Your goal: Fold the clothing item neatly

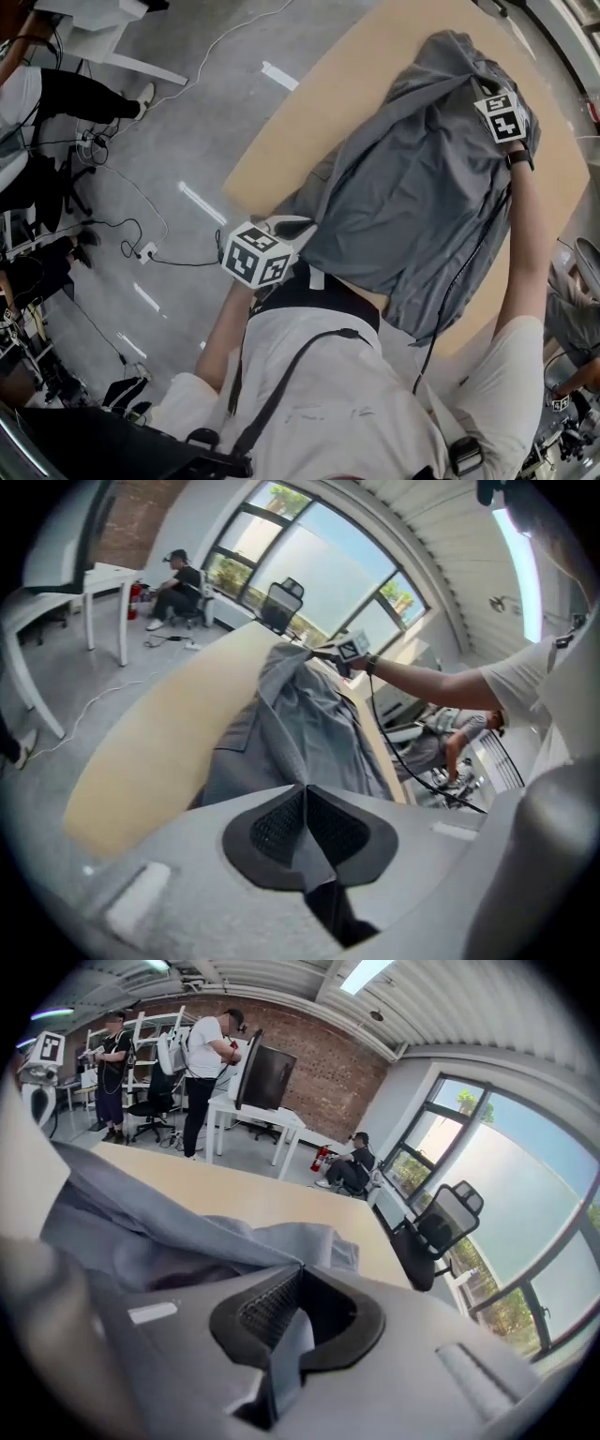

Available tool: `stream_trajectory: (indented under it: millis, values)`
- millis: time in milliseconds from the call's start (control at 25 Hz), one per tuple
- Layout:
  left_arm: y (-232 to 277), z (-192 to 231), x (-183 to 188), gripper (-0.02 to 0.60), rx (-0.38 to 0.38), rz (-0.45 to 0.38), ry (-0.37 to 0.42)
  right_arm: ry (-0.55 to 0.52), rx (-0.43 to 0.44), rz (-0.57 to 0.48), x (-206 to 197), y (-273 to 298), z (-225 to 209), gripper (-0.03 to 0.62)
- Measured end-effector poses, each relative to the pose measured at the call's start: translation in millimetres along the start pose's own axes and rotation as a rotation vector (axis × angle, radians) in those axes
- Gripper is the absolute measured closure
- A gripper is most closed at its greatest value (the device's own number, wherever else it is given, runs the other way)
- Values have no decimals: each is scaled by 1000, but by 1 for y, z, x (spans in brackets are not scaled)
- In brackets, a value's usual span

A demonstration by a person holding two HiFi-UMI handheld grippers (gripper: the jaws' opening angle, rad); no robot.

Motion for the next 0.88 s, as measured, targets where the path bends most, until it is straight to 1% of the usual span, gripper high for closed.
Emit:
stream_trajectory:
  millis: [80,160,240,320,360,440,520,560,600,680,760,840,880]
  values:
    - [20,-27,-4,566,-80,57,52,26,-48,7,-17,-15,-13,581]
    - [43,-46,-14,566,-139,118,91,59,-92,34,-42,-25,-20,580]
    - [68,-59,-28,566,-182,182,118,116,-122,90,-74,-30,-23,581]
    - [93,-67,-41,566,-202,239,131,207,-123,159,-106,-27,-24,578]
    - [104,-70,-48,566,-202,262,137,259,-126,186,-118,-26,-24,555]
    - [124,-74,-62,564,-193,301,160,347,-162,205,-132,-28,-24,455]
    - [142,-80,-76,550,-195,344,229,405,-207,177,-136,-40,-21,418]
    - [150,-83,-85,536,-197,371,283,427,-222,152,-135,-50,-17,411]
    - [156,-87,-94,509,-199,399,339,447,-227,124,-135,-62,-10,411]
    - [162,-93,-110,472,-213,434,419,486,-228,72,-140,-94,11,411]
    - [160,-99,-111,446,-241,425,462,532,-267,26,-146,-142,34,411]
    - [154,-107,-104,420,-273,390,499,586,-318,-23,-149,-196,62,414]
    - [150,-111,-101,419,-285,368,516,612,-342,-47,-150,-222,79,414]
Point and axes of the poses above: the fingertips, and each gripper's own axes: y forward along the fingers, z to its left, x out of its top, the point moved 6 cm from there along -y, backward along the fingers, and after that the axes turned 2 degrees about -x, right-handed, at the moved point
